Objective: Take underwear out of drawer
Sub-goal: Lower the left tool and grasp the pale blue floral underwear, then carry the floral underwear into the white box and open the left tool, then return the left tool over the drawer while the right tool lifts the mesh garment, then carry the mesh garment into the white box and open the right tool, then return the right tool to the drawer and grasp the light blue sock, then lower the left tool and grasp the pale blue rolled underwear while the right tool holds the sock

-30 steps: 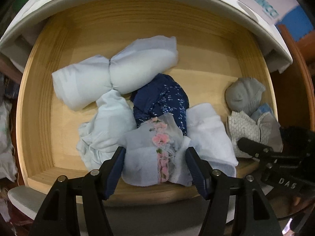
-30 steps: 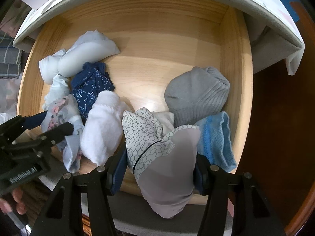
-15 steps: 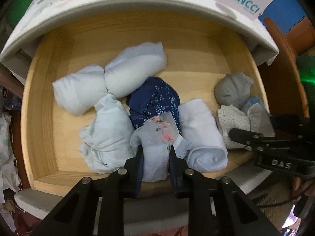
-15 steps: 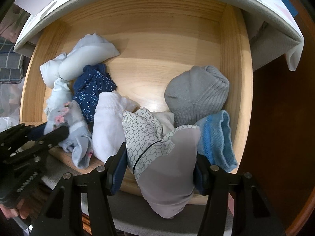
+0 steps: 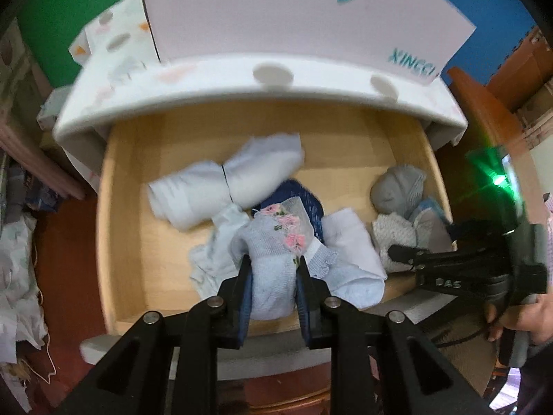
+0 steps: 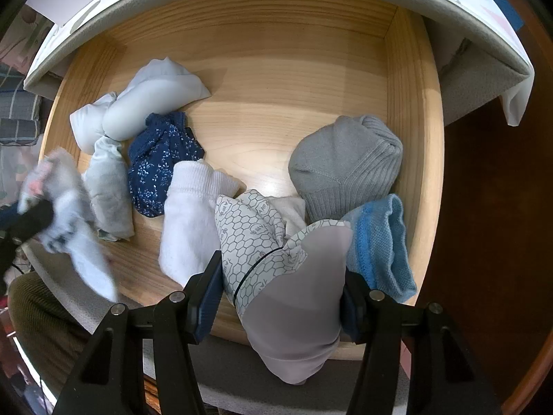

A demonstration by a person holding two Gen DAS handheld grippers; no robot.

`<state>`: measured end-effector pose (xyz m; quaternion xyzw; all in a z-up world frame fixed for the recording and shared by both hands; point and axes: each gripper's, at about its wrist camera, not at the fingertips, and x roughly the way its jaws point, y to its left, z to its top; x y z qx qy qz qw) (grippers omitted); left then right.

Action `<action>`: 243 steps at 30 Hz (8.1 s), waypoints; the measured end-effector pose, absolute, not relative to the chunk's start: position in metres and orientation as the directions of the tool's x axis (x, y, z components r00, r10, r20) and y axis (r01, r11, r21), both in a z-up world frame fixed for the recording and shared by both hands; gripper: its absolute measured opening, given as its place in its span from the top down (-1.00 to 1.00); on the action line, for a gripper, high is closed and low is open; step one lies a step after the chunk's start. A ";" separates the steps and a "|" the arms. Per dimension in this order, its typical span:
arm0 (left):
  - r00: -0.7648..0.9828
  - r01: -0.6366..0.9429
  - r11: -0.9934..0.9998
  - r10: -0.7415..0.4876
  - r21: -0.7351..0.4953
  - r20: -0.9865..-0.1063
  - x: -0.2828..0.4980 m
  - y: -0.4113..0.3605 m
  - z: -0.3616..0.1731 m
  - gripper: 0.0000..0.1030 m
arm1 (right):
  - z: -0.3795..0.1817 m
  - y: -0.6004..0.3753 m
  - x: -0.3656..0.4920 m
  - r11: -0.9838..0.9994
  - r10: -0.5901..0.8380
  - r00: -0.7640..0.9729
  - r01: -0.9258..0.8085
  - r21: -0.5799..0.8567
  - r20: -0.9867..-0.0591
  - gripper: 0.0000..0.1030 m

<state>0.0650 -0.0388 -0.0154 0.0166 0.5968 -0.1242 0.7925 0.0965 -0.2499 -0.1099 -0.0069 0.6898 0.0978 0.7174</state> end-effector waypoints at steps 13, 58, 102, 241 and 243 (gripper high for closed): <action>0.497 0.262 0.960 -0.221 -0.098 -0.839 0.076 -0.016 0.131 0.57 | -0.110 -0.249 0.097 0.981 0.132 0.029 -0.149 0.126 -0.991 -0.06; 0.613 0.169 0.968 0.042 0.183 -0.789 0.219 -0.063 0.141 0.08 | -0.108 -0.262 0.102 0.974 0.190 0.015 -0.126 0.186 -0.982 -0.06; 0.407 -0.082 0.997 0.027 -0.007 -0.913 0.067 0.055 -0.036 0.08 | -0.030 -0.257 0.103 0.978 0.186 0.210 -0.137 0.160 -0.960 -0.03; 0.239 0.059 0.998 -0.003 0.012 -0.971 0.074 0.030 -0.068 0.08 | -0.133 -0.278 0.151 0.998 -0.009 -0.011 -0.056 -0.009 -1.000 0.09; 0.209 0.052 0.998 -0.034 -0.023 -0.977 0.076 0.029 -0.072 0.08 | -0.131 -0.276 0.149 0.998 -0.016 0.001 -0.062 -0.016 -1.000 0.09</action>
